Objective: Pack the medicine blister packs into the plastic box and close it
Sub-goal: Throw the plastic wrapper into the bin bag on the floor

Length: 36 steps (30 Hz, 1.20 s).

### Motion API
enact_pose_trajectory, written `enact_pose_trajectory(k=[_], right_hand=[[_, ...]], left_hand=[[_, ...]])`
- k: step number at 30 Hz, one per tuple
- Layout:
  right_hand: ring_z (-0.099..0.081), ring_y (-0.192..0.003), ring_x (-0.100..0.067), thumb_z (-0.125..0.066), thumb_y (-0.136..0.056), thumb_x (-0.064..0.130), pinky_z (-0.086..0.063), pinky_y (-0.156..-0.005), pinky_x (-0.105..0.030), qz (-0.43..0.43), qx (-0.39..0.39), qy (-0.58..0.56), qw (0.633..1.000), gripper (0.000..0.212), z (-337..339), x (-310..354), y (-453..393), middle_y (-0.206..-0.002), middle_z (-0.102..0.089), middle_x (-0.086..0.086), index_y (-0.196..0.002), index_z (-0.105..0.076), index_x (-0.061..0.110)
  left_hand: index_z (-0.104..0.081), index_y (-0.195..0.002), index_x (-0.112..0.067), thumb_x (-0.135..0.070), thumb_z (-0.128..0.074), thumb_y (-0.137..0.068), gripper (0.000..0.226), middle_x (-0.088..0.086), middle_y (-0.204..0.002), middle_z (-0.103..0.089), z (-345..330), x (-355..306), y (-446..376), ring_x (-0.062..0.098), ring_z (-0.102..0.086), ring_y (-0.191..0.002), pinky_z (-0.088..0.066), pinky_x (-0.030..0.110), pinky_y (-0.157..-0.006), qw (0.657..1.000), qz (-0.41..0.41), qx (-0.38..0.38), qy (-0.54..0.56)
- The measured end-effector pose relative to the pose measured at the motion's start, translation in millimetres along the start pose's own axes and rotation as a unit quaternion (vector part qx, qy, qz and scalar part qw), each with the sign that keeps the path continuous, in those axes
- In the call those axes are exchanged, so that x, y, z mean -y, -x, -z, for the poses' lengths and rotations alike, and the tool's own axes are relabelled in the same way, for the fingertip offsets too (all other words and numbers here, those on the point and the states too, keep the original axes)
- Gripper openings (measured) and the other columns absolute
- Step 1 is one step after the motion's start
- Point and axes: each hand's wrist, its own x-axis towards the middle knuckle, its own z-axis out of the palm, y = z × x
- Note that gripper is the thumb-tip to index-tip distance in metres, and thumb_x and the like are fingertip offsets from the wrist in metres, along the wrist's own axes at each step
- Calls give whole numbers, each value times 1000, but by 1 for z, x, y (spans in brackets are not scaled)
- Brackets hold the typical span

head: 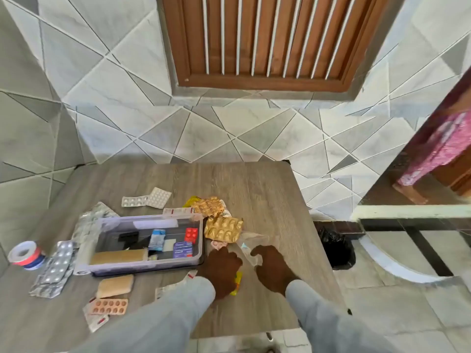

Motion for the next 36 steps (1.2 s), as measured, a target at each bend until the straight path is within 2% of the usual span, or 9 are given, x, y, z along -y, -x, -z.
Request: enact_pose_trajectory(k=[4, 9, 14, 18, 22, 24, 27, 32, 36], right_hand=[[-30, -137, -27, -55, -88, 17, -32, -113, -35, 9, 53, 24, 998, 41, -12, -20, -24, -149, -30, -7, -128, -50, 26], [-46, -122, -27, -53, -86, 14, -39, -106, -34, 5, 70, 31, 997, 39, -17, -26, -41, -134, -45, -8, -125, -52, 16], [-55, -115, -19, -55, -84, 26, -41, -99, -23, -73, 46, -25, 996, 31, -23, -37, -52, -120, -58, -1, -114, -59, 24], [-59, -87, -13, -72, -74, 17, -43, -68, -10, -111, -18, -105, 988, 19, -5, -24, -38, -96, -60, 4, -81, -59, 31], [-55, -65, -11, -67, -73, 4, -43, -55, -16, -144, -100, -201, 964, 24, 10, -14, -22, -76, -59, 3, -75, -58, 26], [-53, -61, -14, -63, -78, -2, -43, -53, -20, -142, -133, -259, 946, 28, 19, -13, -15, -70, -53, 1, -90, -56, 23], [-66, -70, -24, -51, -84, -11, -53, -61, -29, -147, -153, -381, 900, 44, 34, -13, -7, -77, -55, -11, -115, -50, 19], [-62, -75, -27, -47, -92, -4, -57, -73, -43, -159, -109, -517, 834, 19, 64, -21, 0, -81, -61, -15, -91, -64, 3], [-62, -70, -27, -48, -94, 7, -55, -59, -34, -146, -70, -589, 792, 20, 88, -43, 5, -72, -61, -8, -81, -63, 11]], left_hand=[[-56, -116, -10, -23, -59, -78, 40, 14, -116, -57, -16, -6, -22, 39, -47, -113, -36, 49, -97, 993, -44, 43, -105], [-69, -77, -26, -38, -81, -33, 47, -4, -72, -64, -32, 1, -41, 23, -63, -70, -53, 35, -62, 988, -50, 14, -143], [-54, -118, -7, -9, -58, -80, 39, 18, -118, -53, -26, 8, -53, 38, -43, -115, -33, 47, -97, 990, -69, 66, -101], [-59, -112, -11, -10, -57, -81, 31, 16, -116, -56, -15, 12, -54, 36, -45, -113, -36, 41, -93, 990, -114, 54, -57], [-68, -83, -25, -24, -65, -72, 11, 2, -94, -67, -3, 24, -56, 19, -63, -90, -45, 21, -71, 990, -68, -30, 116], [-64, -82, -23, -19, -61, -80, 5, 2, -93, -63, 11, 25, -58, 18, -60, -88, -47, 24, -70, 965, -53, 40, 255], [-58, -68, -34, -16, -69, -78, 24, -13, -73, -56, 29, 25, -64, 2, -52, -68, -41, 20, -62, 925, -40, 9, 378], [-66, -74, -23, -4, -64, -84, 21, 0, -67, -62, 48, 6, -67, 12, -55, -63, -46, 21, -56, 837, 10, -11, 548], [-67, -81, -18, -11, -63, -86, 9, 0, -74, -63, 58, -32, -70, 14, -53, -73, -41, 24, -65, 738, 28, 18, 674]])
